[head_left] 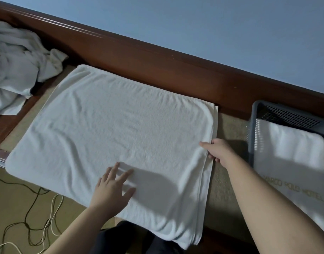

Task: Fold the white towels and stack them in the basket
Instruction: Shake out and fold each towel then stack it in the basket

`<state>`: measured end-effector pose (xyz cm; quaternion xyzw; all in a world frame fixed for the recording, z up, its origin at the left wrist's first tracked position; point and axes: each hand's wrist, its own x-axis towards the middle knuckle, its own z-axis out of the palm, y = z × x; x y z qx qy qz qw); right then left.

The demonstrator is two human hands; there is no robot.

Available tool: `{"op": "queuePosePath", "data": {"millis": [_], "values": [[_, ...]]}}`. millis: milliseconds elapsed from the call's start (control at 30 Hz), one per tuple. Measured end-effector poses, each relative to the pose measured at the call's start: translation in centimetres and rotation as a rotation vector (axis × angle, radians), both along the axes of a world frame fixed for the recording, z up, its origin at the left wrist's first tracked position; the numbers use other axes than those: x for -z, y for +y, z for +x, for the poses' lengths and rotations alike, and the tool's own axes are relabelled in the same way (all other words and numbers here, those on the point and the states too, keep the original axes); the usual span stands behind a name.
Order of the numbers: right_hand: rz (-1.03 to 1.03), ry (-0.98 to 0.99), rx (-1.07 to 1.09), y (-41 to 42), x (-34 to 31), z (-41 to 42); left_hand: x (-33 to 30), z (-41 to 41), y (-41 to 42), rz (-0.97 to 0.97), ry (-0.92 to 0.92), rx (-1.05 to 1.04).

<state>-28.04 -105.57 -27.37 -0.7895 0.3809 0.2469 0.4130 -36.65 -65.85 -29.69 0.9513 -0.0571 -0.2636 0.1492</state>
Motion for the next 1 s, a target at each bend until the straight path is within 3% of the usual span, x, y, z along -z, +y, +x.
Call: {"op": "queuePosePath", "data": {"millis": [100,267,533,600,733,900,1000], "values": [[0.032,0.101,-0.087,-0.1,0.7,-2.0,-0.2,0.0,2.5,0.004,0.001,-0.046],[-0.08,-0.063,0.068,-0.1,3.0,-4.4,-1.6,1.2,7.7,0.057,0.005,-0.083],[0.082,0.243,0.02,3.1,-0.1,-9.4,-3.0,7.9,20.6,0.132,-0.063,-0.187],[0.039,0.212,0.106,4.9,0.2,-11.2,-2.6,10.0,24.1,0.147,-0.057,-0.19],[-0.143,-0.034,0.433,8.6,1.3,-14.1,-1.6,13.0,28.5,0.174,-0.038,-0.142],[-0.121,0.006,0.477,11.7,1.6,-16.8,0.0,14.5,30.9,0.173,-0.016,-0.066],[-0.248,-0.072,0.526,11.9,2.2,-18.7,0.1,14.7,31.2,0.167,-0.015,-0.084]]}}
